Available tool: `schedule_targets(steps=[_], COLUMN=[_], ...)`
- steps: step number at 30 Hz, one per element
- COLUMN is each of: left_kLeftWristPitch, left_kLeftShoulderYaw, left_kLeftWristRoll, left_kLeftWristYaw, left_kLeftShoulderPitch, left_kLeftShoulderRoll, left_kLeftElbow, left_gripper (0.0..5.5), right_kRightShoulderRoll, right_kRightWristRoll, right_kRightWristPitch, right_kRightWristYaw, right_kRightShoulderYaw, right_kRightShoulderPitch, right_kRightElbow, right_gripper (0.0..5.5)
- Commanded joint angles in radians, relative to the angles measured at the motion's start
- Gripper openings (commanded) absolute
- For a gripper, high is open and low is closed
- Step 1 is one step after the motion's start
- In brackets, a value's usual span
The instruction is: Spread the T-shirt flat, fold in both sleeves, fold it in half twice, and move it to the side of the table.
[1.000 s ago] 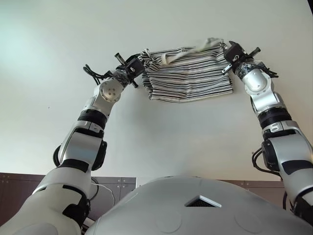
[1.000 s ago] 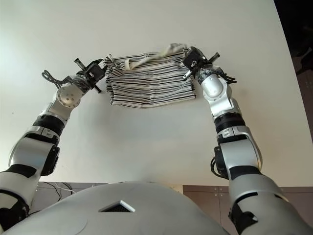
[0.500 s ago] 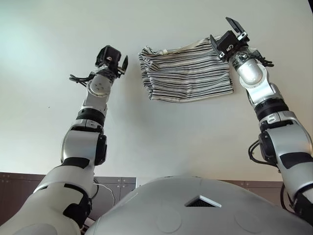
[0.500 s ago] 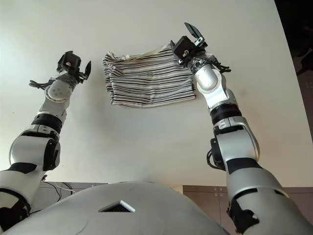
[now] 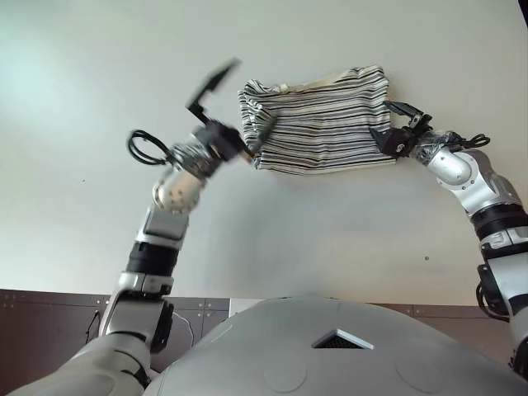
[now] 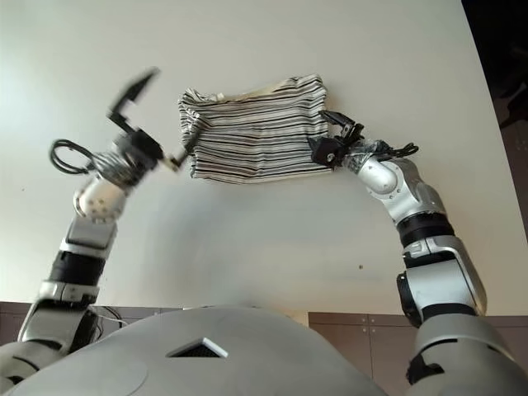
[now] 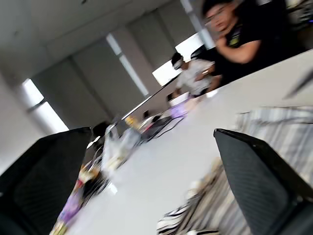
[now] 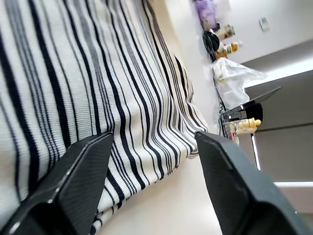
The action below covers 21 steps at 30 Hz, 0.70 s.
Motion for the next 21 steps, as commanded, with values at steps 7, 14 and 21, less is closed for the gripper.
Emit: schedule_targets(steps=[7, 14, 21], left_kLeftWristPitch=[0.179, 0.195, 0.067], left_kLeftShoulderYaw=[-0.042, 0.028, 0.052], left_kLeftWristRoll=[0.335, 0.297, 0.086], left_kLeftWristYaw=[0.134, 0.235, 0.103], left_kLeftShoulderPitch=[-0.062, -0.003, 0.16], left_kLeftShoulderRoll=[0.026, 0.061, 0.133], left_kLeftElbow=[0.236, 0.285, 0.115], left_gripper=[4.59, 4.59, 4.59], right_kRightShoulderRoll=[-0.103, -0.136, -0.044], right_kRightWristRoll=[-0.005, 0.155, 0.483], right_kRightWristPitch=[0.026, 0.214, 0.324], right_kRightWristYaw=[0.116, 0.127, 0.118], right_kRightShoulderYaw=[0.04, -0.093, -0.283], right_kRightShoulderPitch=[0.204, 0.643, 0.733], right_kRightElbow=[-0.24, -0.676, -1.035], right_gripper=[3.07, 3.07, 3.07])
